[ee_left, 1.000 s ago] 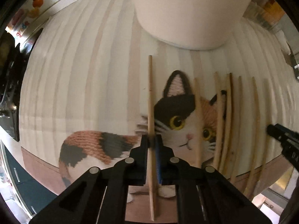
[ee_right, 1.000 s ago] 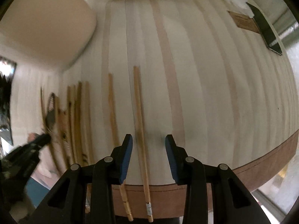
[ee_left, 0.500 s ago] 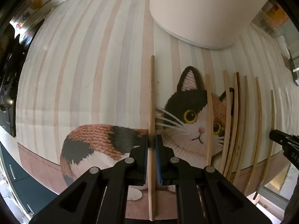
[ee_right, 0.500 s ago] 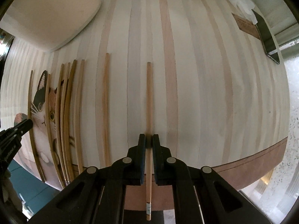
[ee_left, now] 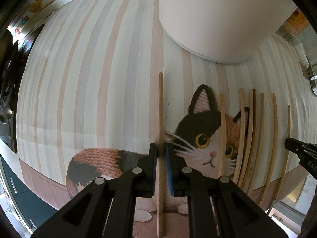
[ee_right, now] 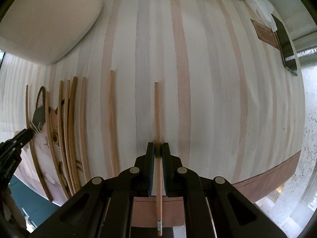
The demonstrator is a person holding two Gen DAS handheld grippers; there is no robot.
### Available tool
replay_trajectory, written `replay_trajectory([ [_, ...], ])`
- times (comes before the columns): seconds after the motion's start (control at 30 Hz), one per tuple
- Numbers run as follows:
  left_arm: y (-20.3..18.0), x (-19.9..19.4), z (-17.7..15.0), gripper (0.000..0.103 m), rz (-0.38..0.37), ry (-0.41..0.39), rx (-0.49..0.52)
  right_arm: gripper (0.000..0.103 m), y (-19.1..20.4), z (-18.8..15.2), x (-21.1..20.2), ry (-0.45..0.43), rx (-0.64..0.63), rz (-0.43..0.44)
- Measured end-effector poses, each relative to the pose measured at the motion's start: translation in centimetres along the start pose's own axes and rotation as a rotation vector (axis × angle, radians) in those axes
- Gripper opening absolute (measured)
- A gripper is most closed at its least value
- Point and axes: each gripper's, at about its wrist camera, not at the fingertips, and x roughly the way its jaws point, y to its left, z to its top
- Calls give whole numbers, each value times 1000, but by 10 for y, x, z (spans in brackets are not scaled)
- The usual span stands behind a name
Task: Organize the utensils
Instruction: 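Lift both chopsticks upright and carry them over the beige holder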
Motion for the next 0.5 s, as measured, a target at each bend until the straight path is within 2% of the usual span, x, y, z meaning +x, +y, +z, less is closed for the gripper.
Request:
replay_trajectory([
  [0.13, -1, 2, 0, 8, 9, -2, 17, 9, -2, 4, -1, -4, 0, -3],
  [0.27, -18, 5, 4, 6, 35, -11, 53, 9, 4, 1, 0, -18, 1, -7],
  [0.5, -29, -6, -8, 5, 92, -72, 45, 7, -12, -22, 3, -67, 27, 26],
])
